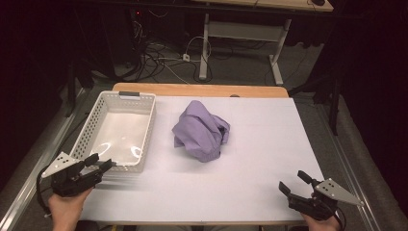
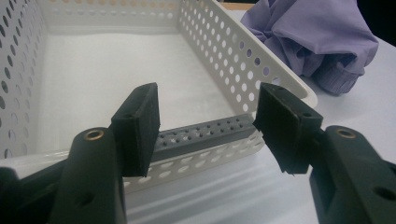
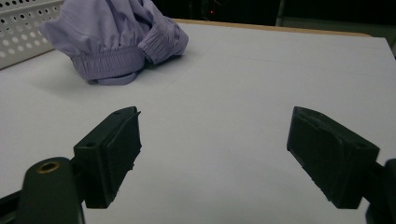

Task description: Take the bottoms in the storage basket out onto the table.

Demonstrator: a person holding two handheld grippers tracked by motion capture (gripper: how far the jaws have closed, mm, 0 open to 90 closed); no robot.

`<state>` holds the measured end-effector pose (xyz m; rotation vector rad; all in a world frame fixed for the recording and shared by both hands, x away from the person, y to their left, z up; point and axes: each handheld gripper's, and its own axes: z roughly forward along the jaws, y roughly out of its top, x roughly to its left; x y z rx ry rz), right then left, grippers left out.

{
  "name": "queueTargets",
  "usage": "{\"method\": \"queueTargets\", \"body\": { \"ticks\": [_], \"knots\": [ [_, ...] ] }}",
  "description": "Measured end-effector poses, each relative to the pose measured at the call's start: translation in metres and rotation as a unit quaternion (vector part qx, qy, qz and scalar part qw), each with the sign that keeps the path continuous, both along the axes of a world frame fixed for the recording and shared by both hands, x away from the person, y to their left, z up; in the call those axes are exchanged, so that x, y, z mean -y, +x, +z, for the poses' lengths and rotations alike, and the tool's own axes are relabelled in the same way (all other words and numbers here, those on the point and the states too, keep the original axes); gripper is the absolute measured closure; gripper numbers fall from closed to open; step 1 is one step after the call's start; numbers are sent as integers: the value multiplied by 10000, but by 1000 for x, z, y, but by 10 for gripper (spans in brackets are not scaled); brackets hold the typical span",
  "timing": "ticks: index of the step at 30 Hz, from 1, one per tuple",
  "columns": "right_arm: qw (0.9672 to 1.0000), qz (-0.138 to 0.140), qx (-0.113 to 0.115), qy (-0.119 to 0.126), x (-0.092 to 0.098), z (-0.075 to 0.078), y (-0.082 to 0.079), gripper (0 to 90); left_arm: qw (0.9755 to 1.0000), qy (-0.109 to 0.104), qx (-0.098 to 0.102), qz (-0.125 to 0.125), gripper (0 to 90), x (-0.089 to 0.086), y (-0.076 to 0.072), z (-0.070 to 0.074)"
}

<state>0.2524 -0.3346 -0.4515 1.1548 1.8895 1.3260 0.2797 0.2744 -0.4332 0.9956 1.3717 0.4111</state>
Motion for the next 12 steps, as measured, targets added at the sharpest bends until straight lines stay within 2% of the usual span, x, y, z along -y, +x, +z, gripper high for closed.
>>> {"method": "queueTargets", "body": {
  "ticks": [12],
  "knots": [
    [10000, 11, 0, -20, 0, 0, 0, 182, 10000, -47, 53, 31, 391, -1, -2, 0]
  ]
}}
